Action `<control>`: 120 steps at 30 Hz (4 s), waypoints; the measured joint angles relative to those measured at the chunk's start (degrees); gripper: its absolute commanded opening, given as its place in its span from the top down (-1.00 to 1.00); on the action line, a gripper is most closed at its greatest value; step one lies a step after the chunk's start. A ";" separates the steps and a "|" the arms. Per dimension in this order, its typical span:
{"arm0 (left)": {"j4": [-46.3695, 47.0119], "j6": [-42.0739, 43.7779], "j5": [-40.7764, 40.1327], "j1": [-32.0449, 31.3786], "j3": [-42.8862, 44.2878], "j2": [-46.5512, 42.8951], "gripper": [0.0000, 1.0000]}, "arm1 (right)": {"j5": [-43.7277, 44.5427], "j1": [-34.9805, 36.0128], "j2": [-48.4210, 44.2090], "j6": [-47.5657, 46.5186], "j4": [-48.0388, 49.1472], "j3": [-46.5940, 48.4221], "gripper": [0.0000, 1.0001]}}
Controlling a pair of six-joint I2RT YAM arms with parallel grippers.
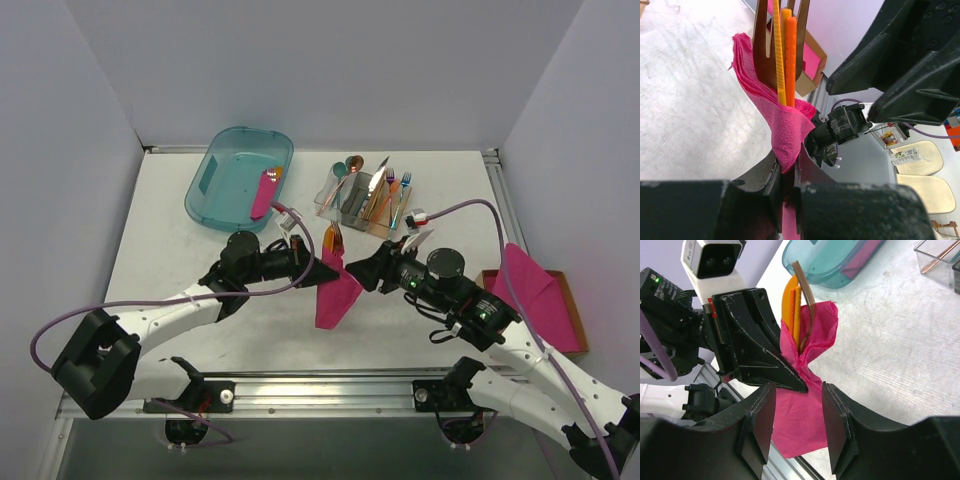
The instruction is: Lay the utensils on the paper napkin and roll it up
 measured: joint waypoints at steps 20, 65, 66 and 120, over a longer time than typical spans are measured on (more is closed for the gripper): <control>-7.06 1.77 -2.21 0.26 2.03 -3.52 0.95 | -4.00 1.44 3.78 1.36 3.50 -3.72 0.28; -5.29 -5.55 0.44 0.70 2.95 -6.91 0.95 | -10.60 2.54 5.18 4.31 14.49 -6.32 0.28; -5.27 -5.66 0.48 0.70 2.93 -7.23 0.95 | -10.84 2.54 5.01 4.33 14.78 -6.36 0.28; -11.87 -3.91 -0.17 7.28 6.71 -10.54 0.95 | -13.14 3.69 1.70 8.00 18.40 -13.09 -0.14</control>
